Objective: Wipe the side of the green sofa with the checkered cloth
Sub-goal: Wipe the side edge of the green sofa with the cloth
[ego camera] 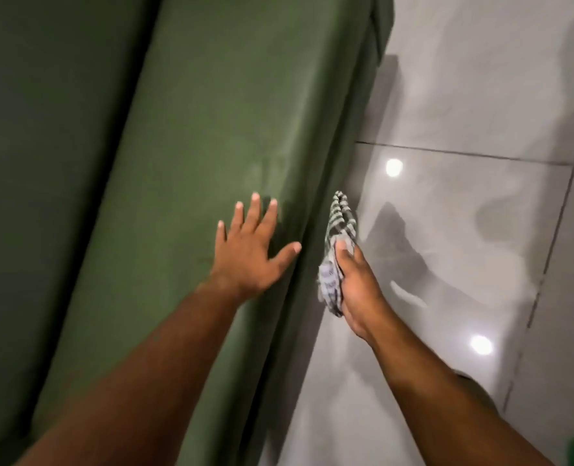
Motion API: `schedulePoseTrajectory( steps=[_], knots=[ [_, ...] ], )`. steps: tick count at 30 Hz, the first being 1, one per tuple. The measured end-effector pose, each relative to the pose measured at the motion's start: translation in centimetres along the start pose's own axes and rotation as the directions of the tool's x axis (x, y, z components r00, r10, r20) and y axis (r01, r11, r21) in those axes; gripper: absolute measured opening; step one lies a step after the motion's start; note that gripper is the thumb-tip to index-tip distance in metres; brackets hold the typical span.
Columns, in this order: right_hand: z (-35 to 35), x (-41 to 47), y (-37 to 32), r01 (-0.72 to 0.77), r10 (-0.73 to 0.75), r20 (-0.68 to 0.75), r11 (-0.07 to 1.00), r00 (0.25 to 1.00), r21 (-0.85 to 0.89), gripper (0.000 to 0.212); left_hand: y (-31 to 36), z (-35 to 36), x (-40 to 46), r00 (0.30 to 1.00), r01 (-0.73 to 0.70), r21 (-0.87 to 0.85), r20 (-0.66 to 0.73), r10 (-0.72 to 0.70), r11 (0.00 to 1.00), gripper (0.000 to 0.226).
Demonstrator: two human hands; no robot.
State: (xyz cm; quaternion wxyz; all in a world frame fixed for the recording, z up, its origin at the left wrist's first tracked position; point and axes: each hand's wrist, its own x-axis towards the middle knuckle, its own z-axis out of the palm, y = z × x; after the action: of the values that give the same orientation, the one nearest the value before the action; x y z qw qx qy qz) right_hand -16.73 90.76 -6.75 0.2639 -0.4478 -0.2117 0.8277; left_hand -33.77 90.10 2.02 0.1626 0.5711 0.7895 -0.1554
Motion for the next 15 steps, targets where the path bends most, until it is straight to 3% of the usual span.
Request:
schedulePoseTrajectory(
  steps=[2,7,11,15],
  knots=[
    [1.5,-5.1,-2.2,-0.006,0.011,0.052,0.995,0.999,-0.098,0.050,-1.1,-1.1,-7.7,0.992,0.126,-0.128,0.038,-0.122,0.984,0.094],
    [10.5,-18.7,-5.9,-0.141,0.227,0.251,0.937,0.941,-0.319,0.018,-6.0,-6.3,-28.2,0.881,0.468,-0.324,0.093,-0.464,0.823,0.093],
    [19.5,-29.2,-5.0,-0.035,0.334,0.458,0.836,0.824,-0.547,0.018,-10.4,-10.8,-42.8,0.714,0.629,-0.482,0.047,-0.699,0.610,0.098],
    [28.0,-38.6,-1.5,0.127,0.448,0.622,0.738,0.642,-0.662,0.021,-13.7,-12.5,-56.3,0.510,0.701,-0.598,0.040,-0.859,0.388,0.092]
  ],
)
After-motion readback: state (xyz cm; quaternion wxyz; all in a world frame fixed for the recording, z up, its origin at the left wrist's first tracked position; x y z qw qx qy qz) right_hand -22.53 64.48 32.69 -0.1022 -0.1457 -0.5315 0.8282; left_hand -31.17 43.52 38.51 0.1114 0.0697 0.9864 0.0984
